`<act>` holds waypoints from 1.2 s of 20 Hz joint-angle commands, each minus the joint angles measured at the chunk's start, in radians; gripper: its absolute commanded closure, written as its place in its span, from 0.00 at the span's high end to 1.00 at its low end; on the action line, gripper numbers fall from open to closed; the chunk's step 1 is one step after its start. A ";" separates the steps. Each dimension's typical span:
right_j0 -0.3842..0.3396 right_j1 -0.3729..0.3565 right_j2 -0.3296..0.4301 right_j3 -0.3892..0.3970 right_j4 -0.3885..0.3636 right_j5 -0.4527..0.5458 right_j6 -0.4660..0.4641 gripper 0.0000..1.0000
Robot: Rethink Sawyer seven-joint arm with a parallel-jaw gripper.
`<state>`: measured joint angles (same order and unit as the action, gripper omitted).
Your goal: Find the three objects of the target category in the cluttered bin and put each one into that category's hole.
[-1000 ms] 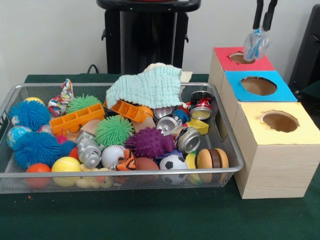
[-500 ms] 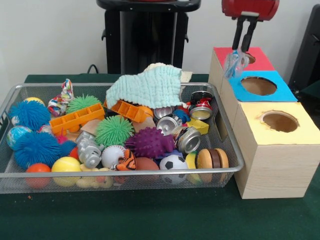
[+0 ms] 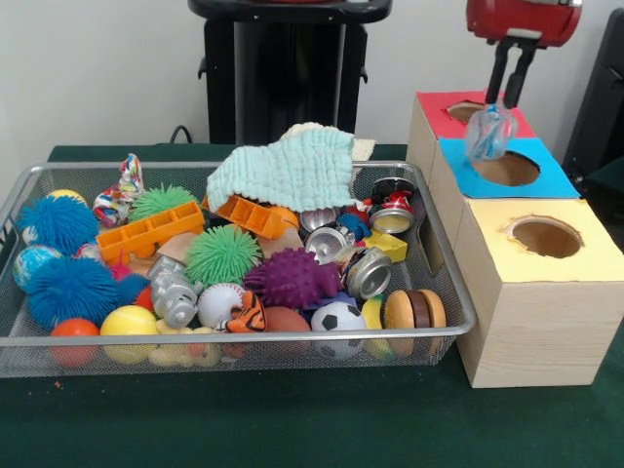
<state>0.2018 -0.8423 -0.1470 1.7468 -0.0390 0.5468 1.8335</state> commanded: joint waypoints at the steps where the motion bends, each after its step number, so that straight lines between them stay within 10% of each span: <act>1: 0.013 0.034 -0.034 -0.080 0.070 0.132 0.271 0.00; 10: -0.108 0.112 0.018 -0.026 0.033 -0.083 0.134 0.00; 24: 0.021 0.058 -0.051 -0.108 0.082 0.180 0.245 0.00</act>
<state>0.1871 -0.7851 -0.1942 1.6886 -0.0008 0.5472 1.8335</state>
